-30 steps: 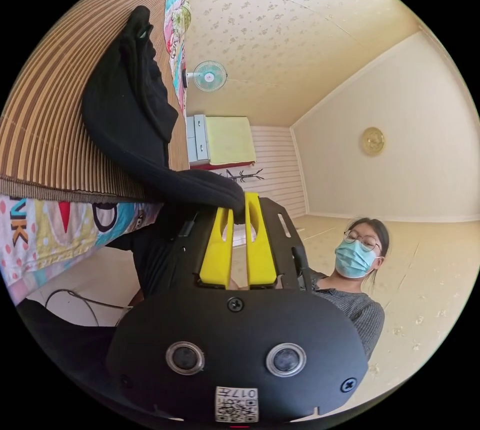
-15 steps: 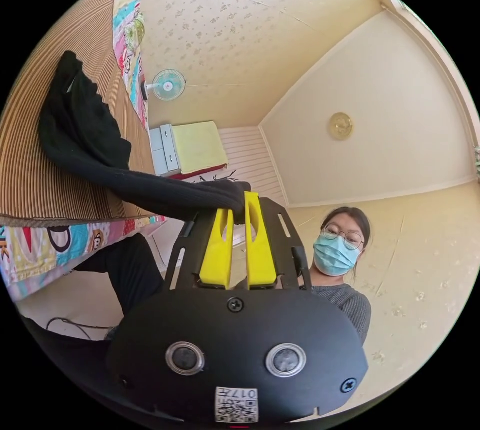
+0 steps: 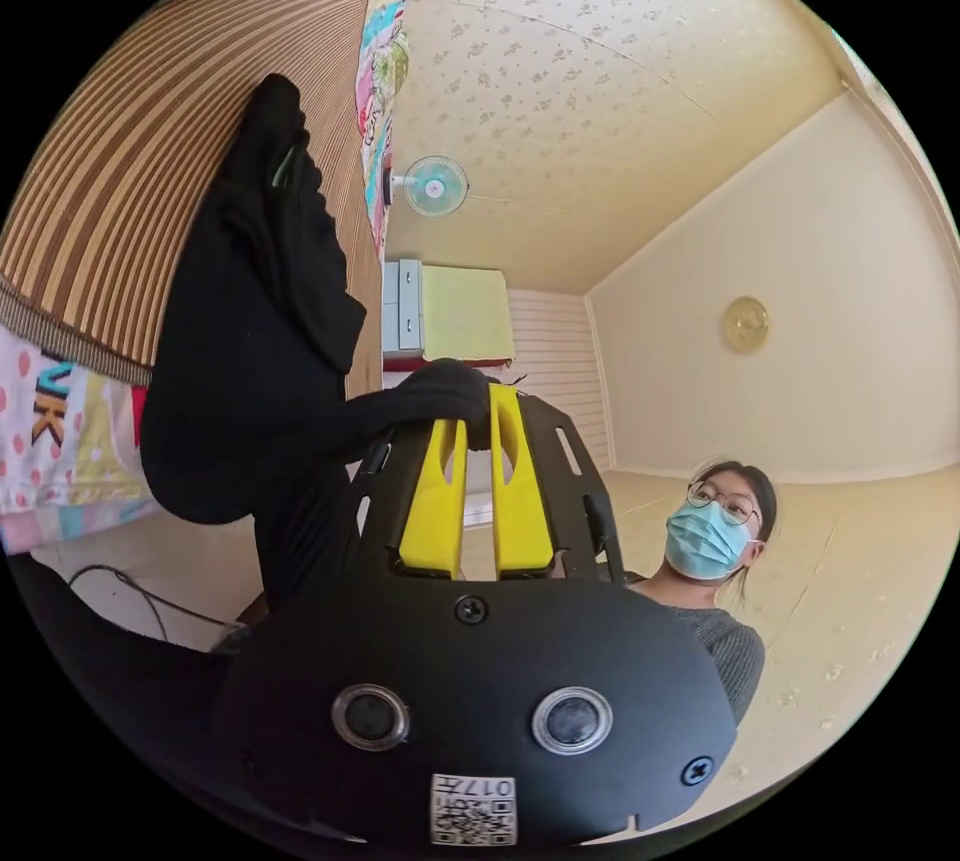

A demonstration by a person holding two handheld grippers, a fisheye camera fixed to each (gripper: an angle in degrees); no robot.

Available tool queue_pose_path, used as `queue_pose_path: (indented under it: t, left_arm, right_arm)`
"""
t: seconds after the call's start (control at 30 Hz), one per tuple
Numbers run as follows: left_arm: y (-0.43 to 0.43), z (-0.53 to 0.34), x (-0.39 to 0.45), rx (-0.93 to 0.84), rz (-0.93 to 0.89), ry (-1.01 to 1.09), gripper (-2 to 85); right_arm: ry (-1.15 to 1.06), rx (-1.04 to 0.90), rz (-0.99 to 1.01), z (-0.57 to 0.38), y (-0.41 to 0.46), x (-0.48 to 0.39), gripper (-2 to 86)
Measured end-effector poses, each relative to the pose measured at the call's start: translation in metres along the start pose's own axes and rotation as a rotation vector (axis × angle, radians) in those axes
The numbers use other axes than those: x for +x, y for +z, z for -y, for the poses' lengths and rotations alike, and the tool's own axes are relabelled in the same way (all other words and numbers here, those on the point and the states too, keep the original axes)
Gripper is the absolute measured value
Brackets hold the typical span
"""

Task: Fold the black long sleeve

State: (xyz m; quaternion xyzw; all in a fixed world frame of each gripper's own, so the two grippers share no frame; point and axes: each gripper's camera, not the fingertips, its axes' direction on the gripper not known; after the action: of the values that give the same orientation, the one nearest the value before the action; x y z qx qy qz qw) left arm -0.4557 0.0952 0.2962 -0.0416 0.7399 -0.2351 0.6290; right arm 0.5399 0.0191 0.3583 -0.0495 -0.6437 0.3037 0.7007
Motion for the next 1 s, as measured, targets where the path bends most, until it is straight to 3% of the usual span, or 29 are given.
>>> queue_pose_path:
  t: [0.13,0.33,0.5,0.6,0.67,0.73,0.87,1.0]
  left_arm:
    - [0.03,0.065,-0.003,0.071,0.011,0.087,4.0]
    - [0.051,0.146,-0.033,0.191,0.193,0.143,4.1]
    - [0.051,0.158,-0.087,0.277,0.335,0.091,8.3]
    - [0.04,0.143,-0.077,0.399,0.325,0.192,12.0]
    - [0.044,0.142,-0.065,0.38,0.443,0.226,12.1]
    - [0.065,0.157,-0.056,0.262,0.676,0.249,12.2]
    - [0.119,0.19,-0.057,0.077,0.999,0.255,13.7]
    - [0.18,0.218,-0.091,-0.106,1.26,0.216,11.4]
  right_arm:
    - [-0.008,0.075,-0.032,0.056,0.048,-0.014,2.1]
    - [-0.178,0.078,-0.33,0.127,0.146,-0.037,2.4]
    - [-0.202,0.066,-0.465,0.14,0.202,0.001,4.1]
    - [-0.304,0.129,-0.5,0.123,0.209,-0.006,9.1]
    - [-0.475,0.152,-0.576,0.105,0.218,-0.031,12.5]
    - [-0.537,0.097,-0.699,0.102,0.238,-0.042,13.0]
    - [-0.58,-0.133,-1.033,0.112,0.309,-0.037,13.0]
    - [-0.601,-0.246,-1.14,0.11,0.364,-0.021,10.7]
